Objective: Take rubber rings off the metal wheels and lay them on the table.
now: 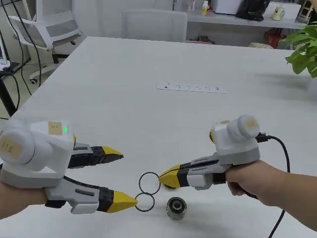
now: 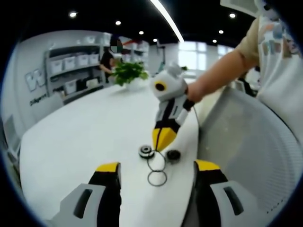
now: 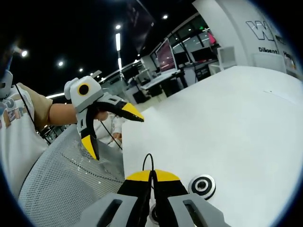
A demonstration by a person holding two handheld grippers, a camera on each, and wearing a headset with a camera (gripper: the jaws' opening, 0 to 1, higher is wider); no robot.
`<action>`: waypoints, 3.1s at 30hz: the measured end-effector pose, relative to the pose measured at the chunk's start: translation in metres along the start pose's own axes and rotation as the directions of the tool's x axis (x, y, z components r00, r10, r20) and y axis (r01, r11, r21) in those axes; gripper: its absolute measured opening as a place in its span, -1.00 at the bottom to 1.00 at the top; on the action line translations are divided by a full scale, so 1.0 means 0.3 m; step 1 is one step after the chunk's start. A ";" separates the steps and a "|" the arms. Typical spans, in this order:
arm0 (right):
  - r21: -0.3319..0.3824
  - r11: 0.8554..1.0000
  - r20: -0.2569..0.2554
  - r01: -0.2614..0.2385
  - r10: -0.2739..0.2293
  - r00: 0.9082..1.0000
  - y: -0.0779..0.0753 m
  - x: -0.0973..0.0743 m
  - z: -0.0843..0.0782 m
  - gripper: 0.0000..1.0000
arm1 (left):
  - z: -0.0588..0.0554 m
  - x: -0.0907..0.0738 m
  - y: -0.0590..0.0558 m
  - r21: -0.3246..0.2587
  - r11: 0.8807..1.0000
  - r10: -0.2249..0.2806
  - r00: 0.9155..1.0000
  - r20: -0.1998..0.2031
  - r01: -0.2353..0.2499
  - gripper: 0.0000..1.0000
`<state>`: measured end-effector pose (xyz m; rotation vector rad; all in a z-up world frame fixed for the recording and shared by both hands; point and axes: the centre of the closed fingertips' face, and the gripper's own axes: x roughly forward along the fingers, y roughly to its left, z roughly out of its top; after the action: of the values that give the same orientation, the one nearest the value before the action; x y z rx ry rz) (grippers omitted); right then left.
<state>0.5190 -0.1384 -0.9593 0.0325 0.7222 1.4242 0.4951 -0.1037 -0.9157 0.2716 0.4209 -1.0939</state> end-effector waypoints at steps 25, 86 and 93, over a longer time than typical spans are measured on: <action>0.051 0.996 -0.130 0.072 -0.064 0.989 -0.060 0.081 -0.117 -1.00 | -0.057 -0.034 0.009 -0.045 0.999 0.023 1.000 -0.011 -0.023 0.30; -0.047 0.969 0.036 0.241 -0.240 0.970 -0.190 -0.182 -0.002 -0.35 | 0.045 0.152 0.130 -0.034 0.999 -0.021 0.999 -0.034 0.020 0.23; -0.069 0.963 0.026 0.259 -0.258 0.966 -0.217 -0.195 -0.023 -0.35 | 0.045 0.192 0.143 -0.030 0.999 -0.033 0.998 -0.048 0.032 0.19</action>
<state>0.5748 -0.2058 -0.9676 -0.1031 0.6358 1.1967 0.5587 -0.1363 -0.9298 0.2669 0.4850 -1.1141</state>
